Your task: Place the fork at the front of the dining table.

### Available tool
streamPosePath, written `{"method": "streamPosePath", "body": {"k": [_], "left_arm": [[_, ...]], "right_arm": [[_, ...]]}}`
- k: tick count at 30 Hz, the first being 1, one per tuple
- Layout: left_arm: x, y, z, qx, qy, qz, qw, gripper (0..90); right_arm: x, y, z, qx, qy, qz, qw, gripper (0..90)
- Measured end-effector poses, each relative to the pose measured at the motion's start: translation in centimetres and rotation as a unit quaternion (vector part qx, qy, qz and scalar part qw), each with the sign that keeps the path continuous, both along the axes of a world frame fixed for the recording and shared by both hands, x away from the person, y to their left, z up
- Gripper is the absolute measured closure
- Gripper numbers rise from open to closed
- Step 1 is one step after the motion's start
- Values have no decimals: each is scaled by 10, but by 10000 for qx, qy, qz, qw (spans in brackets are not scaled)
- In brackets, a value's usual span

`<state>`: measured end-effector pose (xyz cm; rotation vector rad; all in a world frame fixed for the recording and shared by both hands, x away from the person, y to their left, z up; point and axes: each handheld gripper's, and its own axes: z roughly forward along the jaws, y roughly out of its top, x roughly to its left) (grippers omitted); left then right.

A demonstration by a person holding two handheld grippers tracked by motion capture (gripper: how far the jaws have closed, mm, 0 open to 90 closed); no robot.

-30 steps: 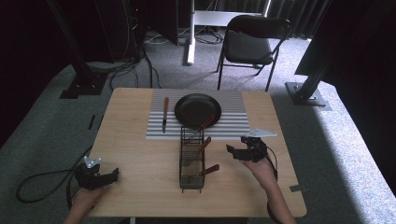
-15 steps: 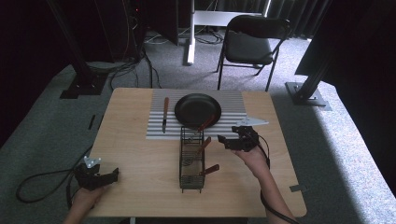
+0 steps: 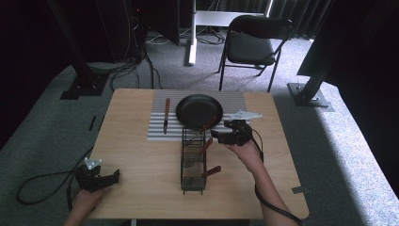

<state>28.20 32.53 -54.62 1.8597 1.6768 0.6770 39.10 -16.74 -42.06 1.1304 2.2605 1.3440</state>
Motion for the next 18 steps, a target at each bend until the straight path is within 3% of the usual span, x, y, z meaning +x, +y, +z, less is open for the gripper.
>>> {"method": "streamPosePath", "body": {"k": [6, 11, 15, 18], "left_arm": [[0, 0, 0, 1, 1, 0, 10000, 9], [0, 0, 0, 0, 0, 0, 10000, 9], [0, 0, 0, 0, 0, -1, 10000, 9], [0, 0, 0, -1, -1, -1, 10000, 9]], "right_arm": [[7, 9, 1, 53, 43, 86, 9999, 303], [13, 18, 0, 46, 37, 142, 9999, 433], [18, 26, -5, 80, 164, 89, 9998, 535], [20, 27, -7, 150, 207, 45, 9997, 559]]}}
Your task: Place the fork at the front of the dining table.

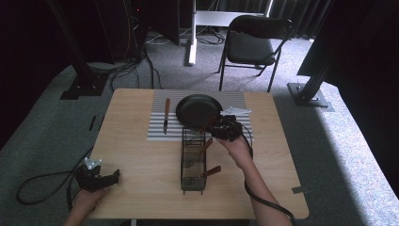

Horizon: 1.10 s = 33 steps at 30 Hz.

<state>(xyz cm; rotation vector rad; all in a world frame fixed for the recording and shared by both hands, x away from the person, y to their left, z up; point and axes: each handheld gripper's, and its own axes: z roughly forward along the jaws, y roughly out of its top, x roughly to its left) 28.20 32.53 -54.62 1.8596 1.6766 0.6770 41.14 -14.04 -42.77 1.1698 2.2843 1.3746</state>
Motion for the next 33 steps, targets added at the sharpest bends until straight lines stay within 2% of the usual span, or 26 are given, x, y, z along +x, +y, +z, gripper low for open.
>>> {"method": "streamPosePath", "body": {"k": [7, 9, 19, 26, 31, 33], "left_arm": [[0, 0, 0, 1, 1, 0, 10000, 9], [0, 0, 0, 1, 1, 0, 10000, 9], [0, 0, 0, 1, 1, 0, 10000, 10], [0, 0, 0, 2, 1, 0, 10000, 10], [0, 0, 0, 2, 1, 0, 10000, 10], [0, 0, 0, 2, 1, 0, 10000, 10]], "right_arm": [[1, 5, -7, 105, 109, 100, 9998, 662], [1, 5, -8, 161, 105, 140, 9997, 724], [-1, 2, -10, 481, 119, 282, 9984, 757], [-1, 2, -9, 518, 119, 345, 9980, 764], [1, -2, -6, 714, 175, 319, 9968, 807], [1, -2, -6, 686, 187, 345, 9969, 808]]}}
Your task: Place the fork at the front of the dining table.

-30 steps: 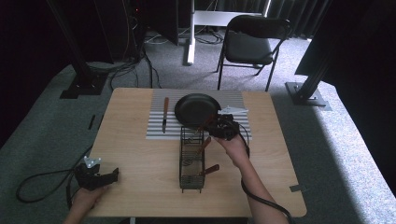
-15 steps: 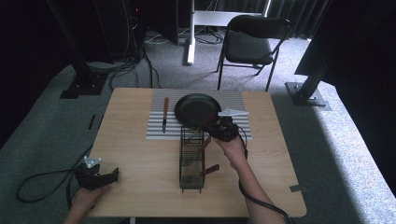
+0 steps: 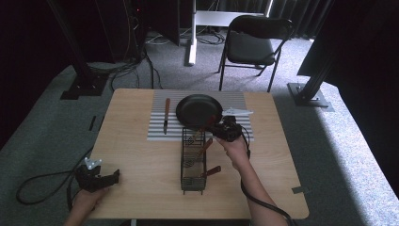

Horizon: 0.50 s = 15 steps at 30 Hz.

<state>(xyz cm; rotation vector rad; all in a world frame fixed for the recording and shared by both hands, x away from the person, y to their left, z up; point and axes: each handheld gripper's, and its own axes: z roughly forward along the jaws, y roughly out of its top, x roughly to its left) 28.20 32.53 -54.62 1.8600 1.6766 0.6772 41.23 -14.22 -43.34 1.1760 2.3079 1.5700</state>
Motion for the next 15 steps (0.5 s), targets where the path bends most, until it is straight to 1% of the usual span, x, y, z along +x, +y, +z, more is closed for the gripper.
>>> {"method": "streamPosePath", "body": {"k": [6, 7, 10, 11, 12, 15], "left_arm": [[0, 0, 0, 0, 1, 0, 10000, 10], [0, 0, 0, -2, 0, 0, 10000, 10], [0, 0, 0, -1, 0, 1, 10000, 10], [0, 0, 0, 0, 1, 1, 10000, 10], [0, 0, 0, 0, 1, 1, 10000, 10], [0, 0, 0, 0, 1, 0, 10000, 10]], "right_arm": [[-1, -2, 3, -12, -33, 3, 10000, 809], [-1, -2, 4, -24, -65, -5, 10000, 808], [-4, -5, 11, -32, -130, -5, 9999, 809], [-4, -5, 11, -32, -130, -5, 9999, 809], [-5, -5, 15, -25, -164, 7, 9999, 809], [-7, -6, 19, -39, -187, -2, 9998, 809]]}}
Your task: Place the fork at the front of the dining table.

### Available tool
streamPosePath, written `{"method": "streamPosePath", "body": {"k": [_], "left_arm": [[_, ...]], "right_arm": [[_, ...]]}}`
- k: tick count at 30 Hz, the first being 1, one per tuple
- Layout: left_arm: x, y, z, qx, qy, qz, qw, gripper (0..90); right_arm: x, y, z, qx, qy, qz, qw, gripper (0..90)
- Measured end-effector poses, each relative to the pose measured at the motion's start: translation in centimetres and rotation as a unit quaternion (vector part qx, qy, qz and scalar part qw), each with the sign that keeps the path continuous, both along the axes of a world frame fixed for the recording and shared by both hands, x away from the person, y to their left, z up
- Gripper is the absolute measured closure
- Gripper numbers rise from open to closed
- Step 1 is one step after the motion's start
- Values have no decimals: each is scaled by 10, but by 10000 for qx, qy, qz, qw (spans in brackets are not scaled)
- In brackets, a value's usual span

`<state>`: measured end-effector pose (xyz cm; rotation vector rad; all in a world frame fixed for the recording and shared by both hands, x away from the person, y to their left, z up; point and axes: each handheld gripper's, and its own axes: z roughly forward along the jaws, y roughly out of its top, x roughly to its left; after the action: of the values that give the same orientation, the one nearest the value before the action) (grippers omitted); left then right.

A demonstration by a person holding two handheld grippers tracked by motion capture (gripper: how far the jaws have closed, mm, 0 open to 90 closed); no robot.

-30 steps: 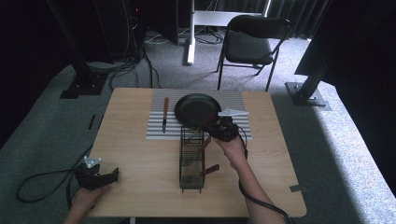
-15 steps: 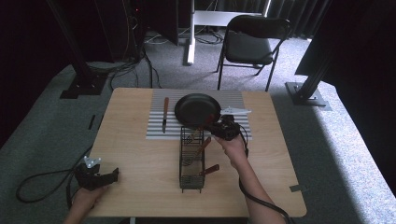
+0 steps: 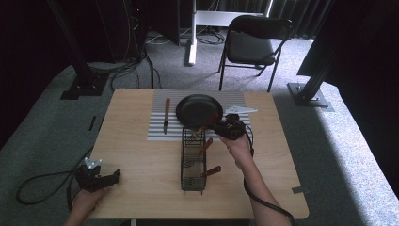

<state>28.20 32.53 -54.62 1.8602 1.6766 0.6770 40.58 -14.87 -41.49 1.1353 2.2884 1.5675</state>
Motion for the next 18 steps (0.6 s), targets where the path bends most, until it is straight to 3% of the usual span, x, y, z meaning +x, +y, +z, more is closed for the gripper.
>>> {"method": "streamPosePath", "body": {"k": [18], "left_arm": [[0, 0, 0, 1, -7, 2, 10000, 9]], "right_arm": [[-12, -18, 40, 213, -217, 129, 9995, 809]]}}
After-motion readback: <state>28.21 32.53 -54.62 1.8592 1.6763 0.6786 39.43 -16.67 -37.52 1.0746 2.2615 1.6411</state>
